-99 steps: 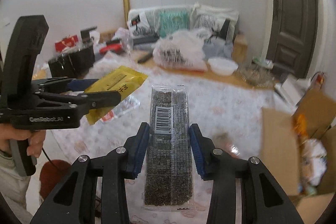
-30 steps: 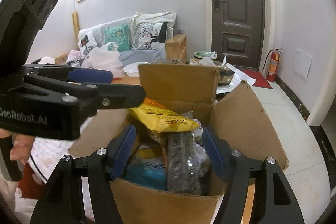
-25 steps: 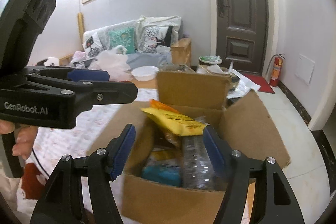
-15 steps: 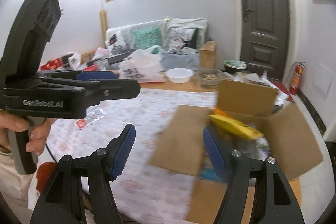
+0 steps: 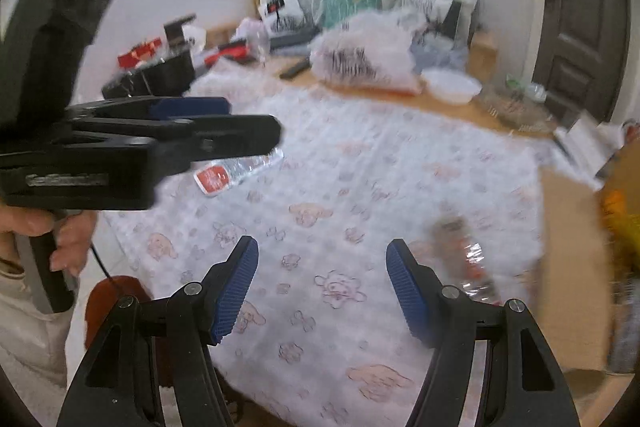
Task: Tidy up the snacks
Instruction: 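Move both grippers back over the remaining snacks, then lower the right gripper onto the clear seed bar while the left lowers onto the white-orange pouch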
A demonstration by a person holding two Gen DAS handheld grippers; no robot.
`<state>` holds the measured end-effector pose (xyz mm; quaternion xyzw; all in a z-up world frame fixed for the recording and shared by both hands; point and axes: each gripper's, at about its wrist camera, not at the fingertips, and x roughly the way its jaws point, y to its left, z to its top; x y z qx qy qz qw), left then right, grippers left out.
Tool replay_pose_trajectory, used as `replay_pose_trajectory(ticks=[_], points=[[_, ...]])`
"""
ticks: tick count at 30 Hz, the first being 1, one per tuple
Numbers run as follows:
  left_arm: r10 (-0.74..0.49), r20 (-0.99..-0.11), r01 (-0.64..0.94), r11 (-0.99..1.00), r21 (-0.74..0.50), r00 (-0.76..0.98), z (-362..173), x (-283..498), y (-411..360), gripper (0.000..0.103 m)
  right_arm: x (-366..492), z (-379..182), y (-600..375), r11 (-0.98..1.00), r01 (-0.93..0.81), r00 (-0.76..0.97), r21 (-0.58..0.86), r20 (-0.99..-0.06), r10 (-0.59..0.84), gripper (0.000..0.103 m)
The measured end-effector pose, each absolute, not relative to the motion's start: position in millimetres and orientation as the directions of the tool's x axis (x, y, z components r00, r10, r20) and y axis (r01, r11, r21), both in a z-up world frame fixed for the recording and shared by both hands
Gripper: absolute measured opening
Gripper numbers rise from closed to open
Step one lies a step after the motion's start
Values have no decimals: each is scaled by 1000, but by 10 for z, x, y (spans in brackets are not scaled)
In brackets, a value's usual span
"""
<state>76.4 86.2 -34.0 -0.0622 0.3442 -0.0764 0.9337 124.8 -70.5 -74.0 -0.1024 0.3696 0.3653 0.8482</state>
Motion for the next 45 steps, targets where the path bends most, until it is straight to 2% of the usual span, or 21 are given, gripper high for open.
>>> replay_pose_trajectory(ticks=[8, 20, 25, 27, 29, 30, 31, 34, 36, 41, 44, 45], points=[[-253, -662, 128, 964, -232, 705, -795, 1072, 1059, 72, 1858, -1291, -612, 819, -568, 466, 78, -791, 398, 63], [-358, -642, 174, 927, -333, 678, -1090, 1366, 1196, 72, 2422, -1479, -678, 887, -446, 567, -119, -805, 176, 64], [-324, -654, 148, 939, -310, 683, -1135, 1369, 1300, 72, 2580, -1505, -703, 904, -404, 570, -138, -811, 131, 78], [-306, -661, 131, 944, -302, 685, -1147, 1370, 1369, 72, 2624, -1510, -732, 919, -384, 542, -91, -828, 145, 77], [-283, -669, 113, 951, -287, 687, -1155, 1365, 1432, 72, 2611, -1509, -721, 917, -396, 510, -49, -842, 175, 70], [-274, -673, 104, 954, -282, 687, -1159, 1363, 1467, 72, 2576, -1497, -698, 913, -405, 511, -55, -842, 176, 56], [-269, -676, 98, 955, -281, 686, -1164, 1356, 1500, 72, 2531, -1478, -661, 904, -421, 520, -78, -837, 170, 50], [-252, -687, 91, 961, -262, 682, -1176, 1326, 1575, 72, 2440, -1467, -575, 894, -439, 524, -86, -833, 177, 46], [-239, -695, 87, 965, -248, 678, -1190, 1307, 1599, 72, 2436, -1446, -513, 895, -444, 507, -28, -832, 225, 43], [-214, -708, 64, 971, -232, 673, -1206, 1269, 1698, 72, 2453, -1412, -225, 865, -495, 449, 81, -829, 335, 43], [-193, -714, 44, 974, -222, 673, -1207, 1257, 1785, 72, 2447, -1421, -49, 845, -529, 429, 81, -833, 349, 47], [-186, -717, 37, 975, -219, 672, -1210, 1253, 1816, 72, 2432, -1413, -28, 837, -541, 422, 82, -835, 354, 53]])
